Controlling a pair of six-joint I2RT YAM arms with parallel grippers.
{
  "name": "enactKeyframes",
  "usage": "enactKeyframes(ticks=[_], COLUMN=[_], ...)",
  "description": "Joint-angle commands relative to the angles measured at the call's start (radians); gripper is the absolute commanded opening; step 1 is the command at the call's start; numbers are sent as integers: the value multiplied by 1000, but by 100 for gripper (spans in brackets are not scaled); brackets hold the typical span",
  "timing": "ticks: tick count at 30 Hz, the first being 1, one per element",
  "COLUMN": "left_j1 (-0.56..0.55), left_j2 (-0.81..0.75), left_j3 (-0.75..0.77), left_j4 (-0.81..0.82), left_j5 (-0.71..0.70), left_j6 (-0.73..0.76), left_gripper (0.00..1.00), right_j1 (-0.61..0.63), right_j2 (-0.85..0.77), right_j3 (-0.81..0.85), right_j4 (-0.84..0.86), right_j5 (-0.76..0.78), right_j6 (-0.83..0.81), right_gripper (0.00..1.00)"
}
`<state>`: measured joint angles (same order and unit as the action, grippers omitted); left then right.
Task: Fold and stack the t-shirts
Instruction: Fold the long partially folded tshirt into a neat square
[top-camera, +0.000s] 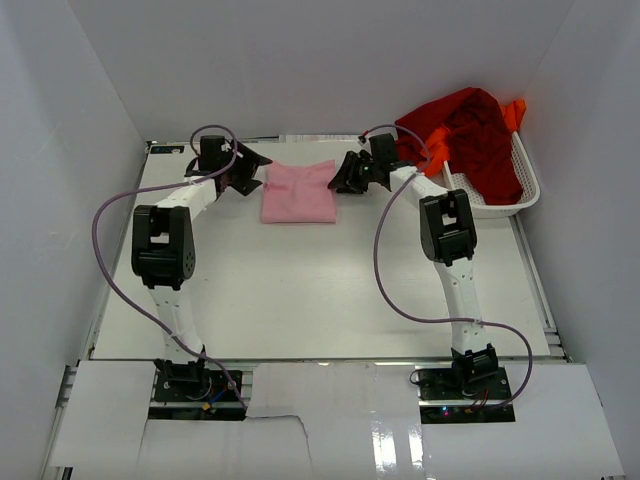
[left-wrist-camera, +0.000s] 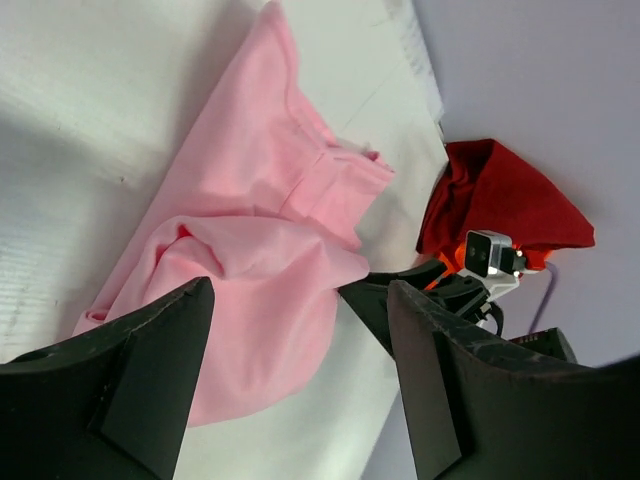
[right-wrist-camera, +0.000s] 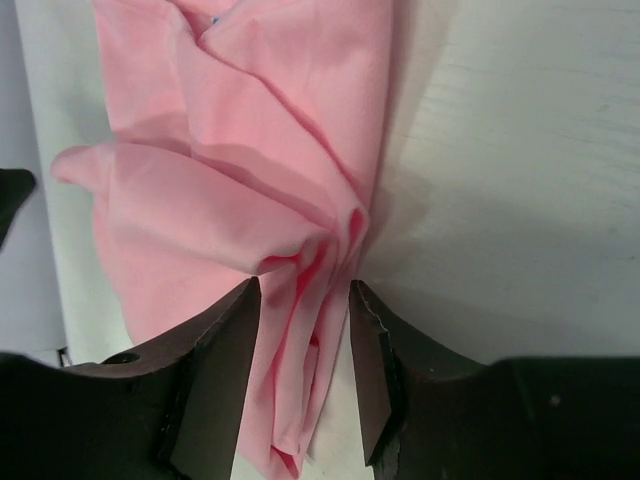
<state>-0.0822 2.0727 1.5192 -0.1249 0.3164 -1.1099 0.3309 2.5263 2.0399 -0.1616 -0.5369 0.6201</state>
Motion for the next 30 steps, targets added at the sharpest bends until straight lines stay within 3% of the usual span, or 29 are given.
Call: enactKeyframes(ticks=[1, 6, 11, 14, 16, 19, 26, 30], left_j1=[2, 4, 18, 62, 84, 156, 164, 164], left_j2=[-146, -198, -188, -151, -88, 13, 64, 118], left_j3=[9, -31, -37, -37, -37, 33, 73, 124], left_j4=[82, 134, 198, 296, 384, 445, 426, 412], left_j5=[-42, -44, 198, 321, 545, 719, 797, 858], left_j6=[128, 318, 635, 680, 661, 666, 893, 918], left_gripper=[80, 77, 75, 75, 83, 79, 76, 62], right_j1=[25, 33, 31, 22, 13, 3, 3, 3], right_j2=[-119, -228, -276, -270, -261, -227, -166, -153], right_j3=[-21, -151, -193, -198, -185, -120, 14, 39], right_j4=[-24, 23, 11, 5, 5, -25, -95, -76], right_j5=[100, 172, 210, 193, 148, 100, 112, 80], right_j6=[-172, -318, -479, -594, -658, -742, -919, -971], right_gripper=[47, 48, 54, 59, 65, 64, 58, 53])
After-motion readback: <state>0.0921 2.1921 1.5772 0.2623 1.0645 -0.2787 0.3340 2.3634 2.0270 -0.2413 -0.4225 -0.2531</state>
